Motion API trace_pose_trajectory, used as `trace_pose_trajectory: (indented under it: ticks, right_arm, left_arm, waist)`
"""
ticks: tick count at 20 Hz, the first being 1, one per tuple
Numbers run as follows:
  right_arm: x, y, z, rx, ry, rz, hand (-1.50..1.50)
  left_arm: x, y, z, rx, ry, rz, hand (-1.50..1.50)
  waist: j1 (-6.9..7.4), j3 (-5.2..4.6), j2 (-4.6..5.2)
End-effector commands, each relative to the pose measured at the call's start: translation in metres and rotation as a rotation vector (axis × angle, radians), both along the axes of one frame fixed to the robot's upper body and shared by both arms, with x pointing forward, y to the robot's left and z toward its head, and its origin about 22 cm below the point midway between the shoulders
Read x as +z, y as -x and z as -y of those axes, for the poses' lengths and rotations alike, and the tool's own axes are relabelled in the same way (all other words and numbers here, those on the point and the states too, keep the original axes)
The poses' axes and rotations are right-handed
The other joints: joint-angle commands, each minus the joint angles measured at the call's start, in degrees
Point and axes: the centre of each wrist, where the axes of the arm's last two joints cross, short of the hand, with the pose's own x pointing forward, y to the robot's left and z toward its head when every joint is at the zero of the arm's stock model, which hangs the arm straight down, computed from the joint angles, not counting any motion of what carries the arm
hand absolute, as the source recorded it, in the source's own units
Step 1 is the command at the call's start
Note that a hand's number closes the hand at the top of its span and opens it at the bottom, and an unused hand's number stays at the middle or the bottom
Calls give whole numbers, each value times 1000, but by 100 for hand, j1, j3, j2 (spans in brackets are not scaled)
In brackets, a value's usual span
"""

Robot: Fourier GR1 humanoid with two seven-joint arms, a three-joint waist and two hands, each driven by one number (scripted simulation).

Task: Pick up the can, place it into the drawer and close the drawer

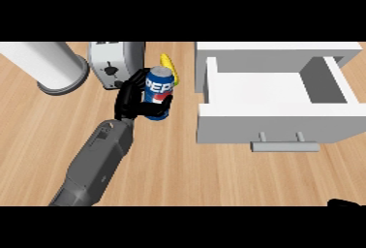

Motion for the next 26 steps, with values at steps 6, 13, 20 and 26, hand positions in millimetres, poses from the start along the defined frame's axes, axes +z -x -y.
trace_pose_trajectory:
  ticks: [6,13,20,26]
  right_arm:
    - [12,-3,-3,-12,5,9,-150]
    - [1,-2,18,-24,22,1,-150]
    - [4,-10,-4,-13,-20,7,-150]
    - [8,-22,10,12,14,19,-150]
  left_arm:
    - [110,-17,56,-81,-9,42,150]
    - [171,-20,89,-107,-35,50,150]
    - [216,-34,126,-116,-94,64,150]
    - [243,-35,159,-107,-121,30,150]
  waist:
    - [38,-1,-10]
    - [-18,1,6]
    - [-77,-1,35]
    - [-223,5,69]
